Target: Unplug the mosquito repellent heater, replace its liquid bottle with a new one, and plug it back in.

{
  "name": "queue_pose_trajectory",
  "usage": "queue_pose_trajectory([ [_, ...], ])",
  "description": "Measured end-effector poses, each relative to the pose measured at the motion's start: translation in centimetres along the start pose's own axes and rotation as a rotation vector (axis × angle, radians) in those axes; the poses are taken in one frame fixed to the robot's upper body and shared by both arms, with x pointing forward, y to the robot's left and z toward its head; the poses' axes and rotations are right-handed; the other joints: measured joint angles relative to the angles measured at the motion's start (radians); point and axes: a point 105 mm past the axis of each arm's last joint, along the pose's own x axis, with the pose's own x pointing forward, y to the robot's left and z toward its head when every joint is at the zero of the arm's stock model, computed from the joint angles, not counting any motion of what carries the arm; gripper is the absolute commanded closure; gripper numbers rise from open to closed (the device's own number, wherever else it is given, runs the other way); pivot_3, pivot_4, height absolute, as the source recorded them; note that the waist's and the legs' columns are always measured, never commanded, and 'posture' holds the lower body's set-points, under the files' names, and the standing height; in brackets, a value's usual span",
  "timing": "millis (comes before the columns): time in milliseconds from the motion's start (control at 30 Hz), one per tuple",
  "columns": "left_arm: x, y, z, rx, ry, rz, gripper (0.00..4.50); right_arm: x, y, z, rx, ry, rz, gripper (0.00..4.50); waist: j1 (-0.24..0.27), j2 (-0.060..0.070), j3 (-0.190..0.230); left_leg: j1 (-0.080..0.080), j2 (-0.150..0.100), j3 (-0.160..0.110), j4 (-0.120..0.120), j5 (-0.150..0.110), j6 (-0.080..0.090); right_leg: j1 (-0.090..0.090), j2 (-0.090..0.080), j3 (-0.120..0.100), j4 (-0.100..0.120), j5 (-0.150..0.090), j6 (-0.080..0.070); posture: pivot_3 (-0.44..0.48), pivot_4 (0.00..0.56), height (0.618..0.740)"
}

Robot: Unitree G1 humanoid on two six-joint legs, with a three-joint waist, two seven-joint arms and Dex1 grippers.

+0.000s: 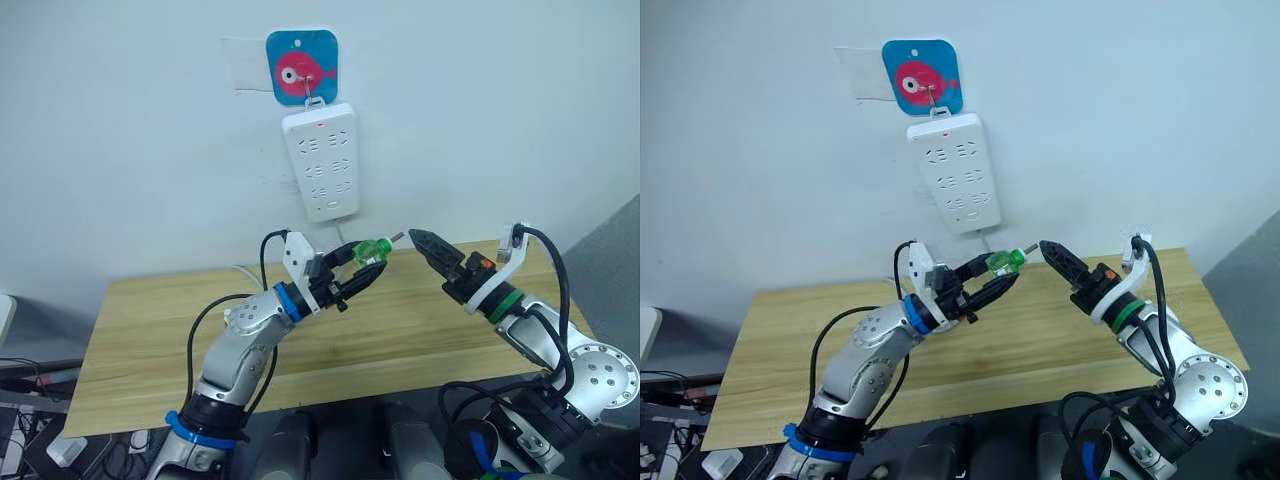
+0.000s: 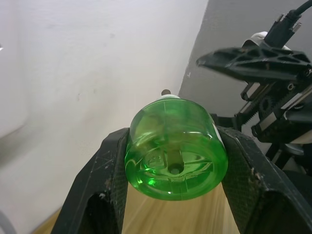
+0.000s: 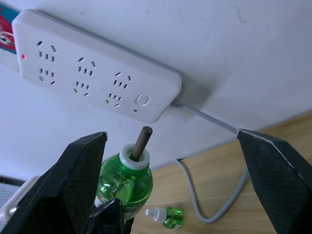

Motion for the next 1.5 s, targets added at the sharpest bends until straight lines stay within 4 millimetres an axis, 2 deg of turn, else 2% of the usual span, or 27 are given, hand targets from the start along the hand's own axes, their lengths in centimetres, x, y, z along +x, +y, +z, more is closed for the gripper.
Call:
queue_pose_trajectory([
  [233, 0.4, -0.7, -0.3, 0.001, 0.003, -0.022, 2.26, 1.6, 2.1, -0.6, 0.049, -0.007, 0.059, 0.04, -0.019, 0.000, 0.000, 0.000, 0.002, 0.001, -0.001, -0.001, 0.001, 0.000, 0.005, -0.001, 0.000, 0.000, 0.000, -0.100, 0.215, 0.740],
  [367, 0.2, -0.7, -0.6, -0.004, 0.007, -0.018, 2.26, 2.0, 3.1, -2.4, 0.131, 0.044, 0.097, 0.04, -0.024, 0.000, 0.000, 0.000, 0.002, 0.000, 0.000, -0.001, 0.001, 0.001, 0.005, -0.001, 0.000, -0.001, 0.001, -0.094, 0.218, 0.740],
  [500, 0.5, -0.9, -0.5, -0.007, -0.004, -0.017, 2.26, 2.2, 3.1, -3.6, 0.217, 0.075, 0.091, 0.04, -0.025, 0.000, 0.000, 0.000, 0.002, 0.000, 0.000, -0.001, 0.001, 0.001, 0.005, 0.001, -0.001, -0.004, 0.005, -0.093, 0.220, 0.740],
  [600, 0.6, -1.0, -0.2, -0.002, -0.013, -0.020, 2.26, 2.2, 3.2, -3.4, 0.232, 0.077, 0.081, 0.65, -0.025, 0.000, 0.000, 0.000, 0.002, 0.000, 0.000, -0.001, 0.001, 0.001, 0.005, 0.000, -0.001, -0.004, 0.005, -0.095, 0.222, 0.740],
  [767, 0.6, -1.3, 0.2, 0.011, -0.024, -0.027, 2.26, 2.1, 2.8, -3.4, 0.273, 0.064, 0.051, 2.34, -0.027, 0.000, 0.000, 0.000, 0.003, 0.000, 0.000, -0.001, 0.002, 0.001, 0.006, 0.000, -0.001, -0.004, 0.005, -0.100, 0.221, 0.740],
  [1500, 0.8, -1.4, 0.0, -0.002, -0.018, -0.021, 2.26, 2.1, 2.8, -3.1, 0.247, 0.059, 0.027, 2.34, -0.027, 0.000, 0.000, 0.000, 0.003, 0.000, 0.000, -0.001, 0.002, 0.001, 0.007, 0.001, -0.001, -0.004, 0.006, -0.112, 0.216, 0.740],
])
